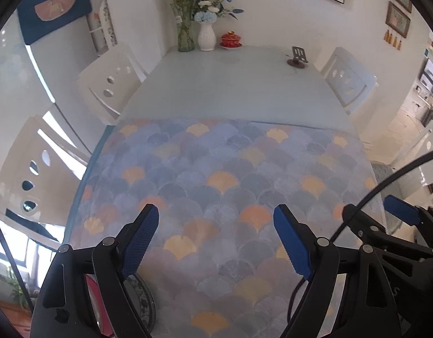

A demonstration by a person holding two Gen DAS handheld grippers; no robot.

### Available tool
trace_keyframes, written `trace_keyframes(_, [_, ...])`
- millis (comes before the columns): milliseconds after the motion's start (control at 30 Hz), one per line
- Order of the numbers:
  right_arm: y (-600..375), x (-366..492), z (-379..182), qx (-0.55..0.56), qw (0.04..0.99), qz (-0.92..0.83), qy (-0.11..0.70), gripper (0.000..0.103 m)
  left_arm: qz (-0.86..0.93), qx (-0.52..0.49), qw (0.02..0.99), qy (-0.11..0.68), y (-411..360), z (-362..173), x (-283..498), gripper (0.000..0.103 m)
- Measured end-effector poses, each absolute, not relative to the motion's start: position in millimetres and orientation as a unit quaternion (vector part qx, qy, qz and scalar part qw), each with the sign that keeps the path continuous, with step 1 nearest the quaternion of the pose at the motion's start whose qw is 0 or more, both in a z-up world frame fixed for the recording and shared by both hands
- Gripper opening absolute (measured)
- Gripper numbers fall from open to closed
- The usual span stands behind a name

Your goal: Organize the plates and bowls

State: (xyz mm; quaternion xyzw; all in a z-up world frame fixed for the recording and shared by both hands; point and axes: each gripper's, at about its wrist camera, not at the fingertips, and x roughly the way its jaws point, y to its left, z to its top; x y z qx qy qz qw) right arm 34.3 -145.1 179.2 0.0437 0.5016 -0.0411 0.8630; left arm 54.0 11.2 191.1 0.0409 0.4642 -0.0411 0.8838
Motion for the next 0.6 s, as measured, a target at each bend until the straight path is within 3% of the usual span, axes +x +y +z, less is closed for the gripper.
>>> trace_keyframes(600, [-145.2,35.3,174.8,0.043,0.861,-0.048,0.505,0.069,0.0,0.104,0.88,0.463,1.0,175.1,61.8,0.083])
